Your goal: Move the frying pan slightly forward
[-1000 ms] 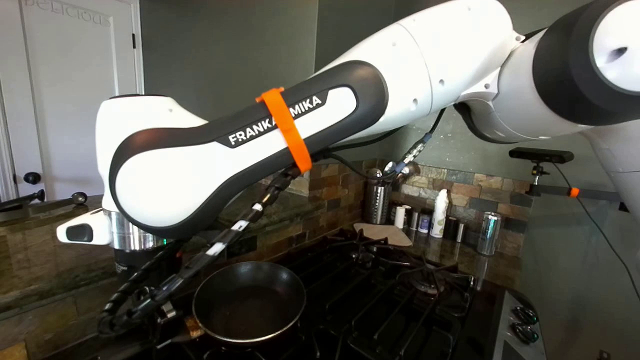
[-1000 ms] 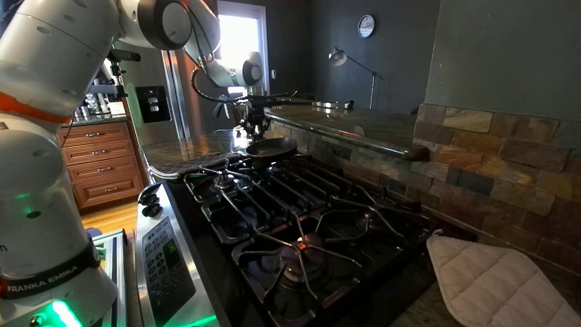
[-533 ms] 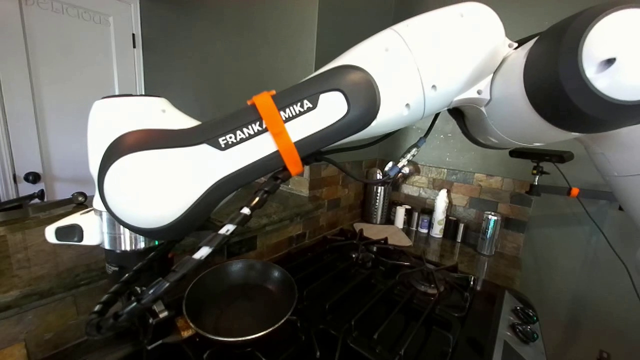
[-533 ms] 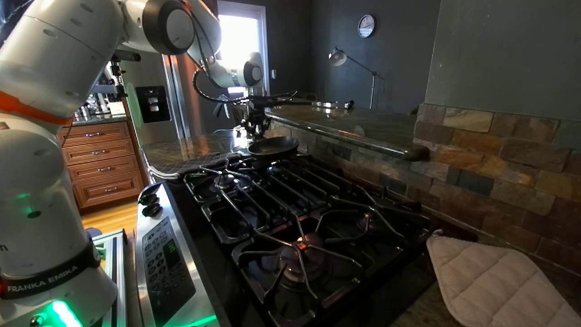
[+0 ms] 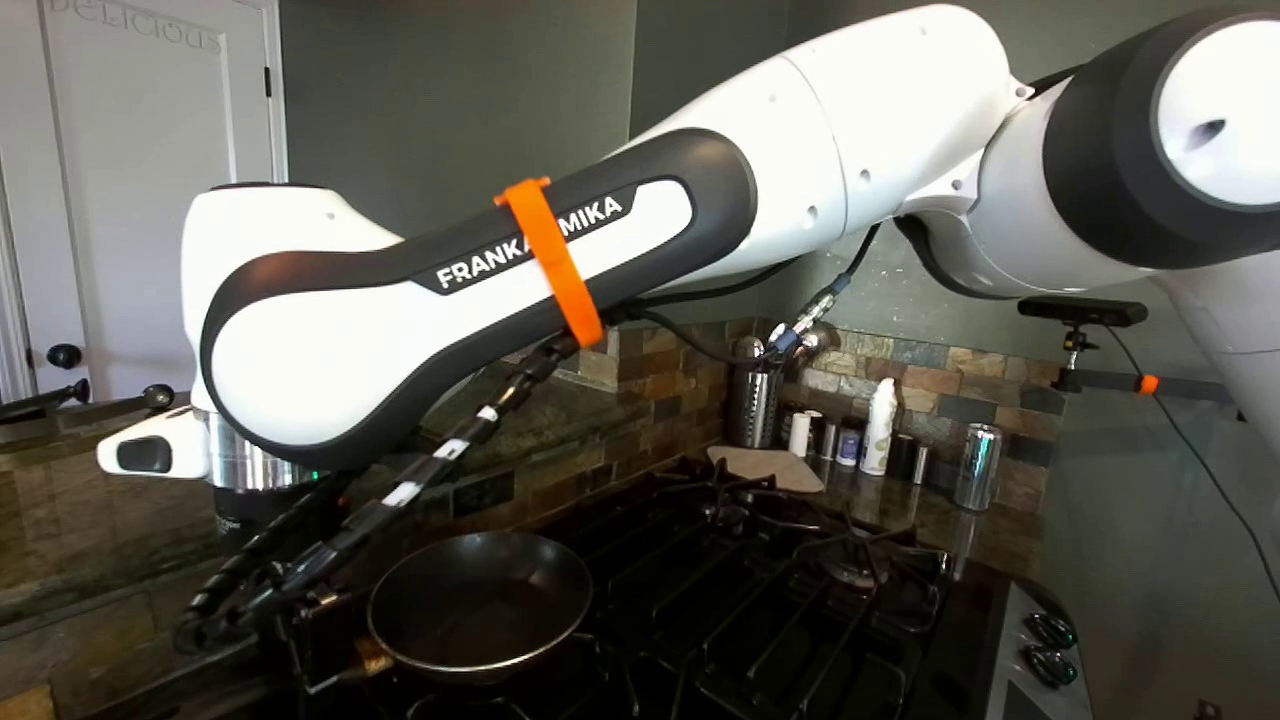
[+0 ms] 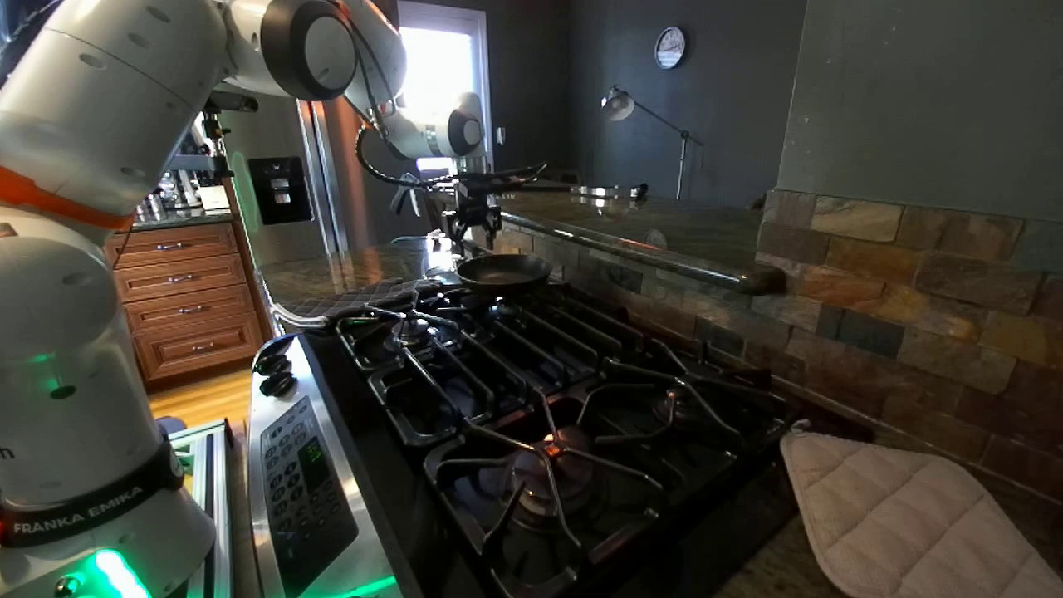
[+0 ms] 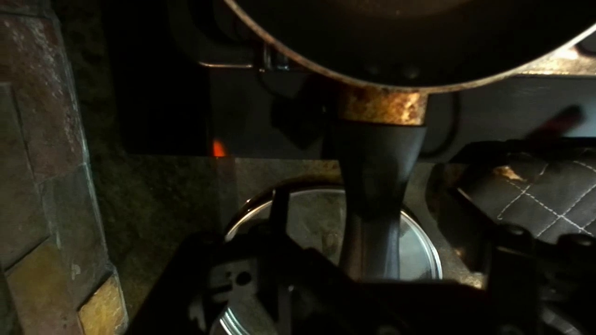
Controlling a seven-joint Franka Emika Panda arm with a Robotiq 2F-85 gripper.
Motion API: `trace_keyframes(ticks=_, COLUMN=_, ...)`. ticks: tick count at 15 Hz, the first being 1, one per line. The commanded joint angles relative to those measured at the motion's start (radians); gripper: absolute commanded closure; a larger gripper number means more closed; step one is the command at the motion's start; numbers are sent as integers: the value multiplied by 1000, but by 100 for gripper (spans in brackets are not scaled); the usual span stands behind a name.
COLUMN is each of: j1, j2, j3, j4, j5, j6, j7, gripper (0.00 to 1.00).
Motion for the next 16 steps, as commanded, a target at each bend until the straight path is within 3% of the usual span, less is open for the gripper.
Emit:
trace_keyframes(ticks=1, j1=13, j2=2, j3=-11, j4=16, j5=-13, j6=-8, j7=-9, gripper=0)
trace_keyframes(ticks=7, j1=-4, j2=-80, j3=0, j4=-59, j5=12, j6=-5, j7=7, gripper=1)
trace_keyframes(ticks=16, j1=-72, j2=-402, j3=-9, j4=-402, j5=46, j6=37, j7=137, gripper=0)
